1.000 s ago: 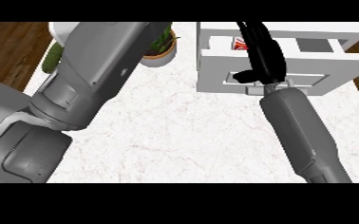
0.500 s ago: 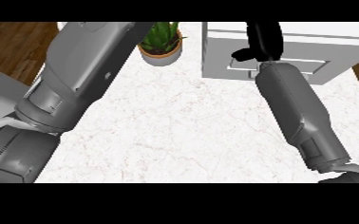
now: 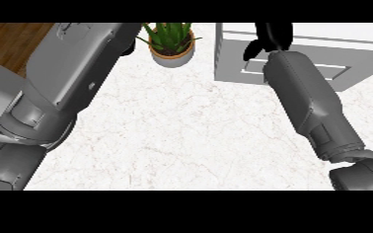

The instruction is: Pick up the can, place it into the drawer and close the drawer

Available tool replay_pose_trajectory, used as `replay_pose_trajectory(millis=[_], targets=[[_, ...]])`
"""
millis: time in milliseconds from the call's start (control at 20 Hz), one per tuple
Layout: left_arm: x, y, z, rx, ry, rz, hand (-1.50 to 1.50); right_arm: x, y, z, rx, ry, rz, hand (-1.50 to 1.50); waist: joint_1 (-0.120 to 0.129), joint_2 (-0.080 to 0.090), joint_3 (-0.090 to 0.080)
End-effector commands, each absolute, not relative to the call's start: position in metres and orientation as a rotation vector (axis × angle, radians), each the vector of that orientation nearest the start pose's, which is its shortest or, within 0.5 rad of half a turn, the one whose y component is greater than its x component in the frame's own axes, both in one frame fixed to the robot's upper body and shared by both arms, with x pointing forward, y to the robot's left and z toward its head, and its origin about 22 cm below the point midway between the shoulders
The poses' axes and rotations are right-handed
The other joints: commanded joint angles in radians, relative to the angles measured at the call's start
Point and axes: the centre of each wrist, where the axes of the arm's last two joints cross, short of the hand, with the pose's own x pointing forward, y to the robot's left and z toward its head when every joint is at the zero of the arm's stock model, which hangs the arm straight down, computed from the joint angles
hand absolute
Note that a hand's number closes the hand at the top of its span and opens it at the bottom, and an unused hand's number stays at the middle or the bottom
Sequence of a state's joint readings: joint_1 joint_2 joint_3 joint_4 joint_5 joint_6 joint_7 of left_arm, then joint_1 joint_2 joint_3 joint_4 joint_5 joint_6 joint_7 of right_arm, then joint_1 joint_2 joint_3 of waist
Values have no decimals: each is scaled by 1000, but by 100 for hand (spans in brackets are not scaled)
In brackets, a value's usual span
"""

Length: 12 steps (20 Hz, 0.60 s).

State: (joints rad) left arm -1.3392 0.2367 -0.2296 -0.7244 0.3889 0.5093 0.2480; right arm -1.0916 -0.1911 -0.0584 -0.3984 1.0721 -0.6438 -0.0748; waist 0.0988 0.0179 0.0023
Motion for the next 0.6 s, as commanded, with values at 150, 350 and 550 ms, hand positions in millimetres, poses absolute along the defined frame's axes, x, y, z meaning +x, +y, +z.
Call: replay_pose_trajectory(millis=[150,350,550], targets=[[439,118,254,61,-1691,-8,-150,470,-171,136,-1272,-1861,754,-150,21,3,-1],[435,116,248,46,-1689,-1,-150,471,-155,145,-1155,-1954,665,-150,15,2,0],[426,122,238,55,-1706,-10,-150,471,-155,138,-1139,-1939,685,-150,15,-3,-1]])
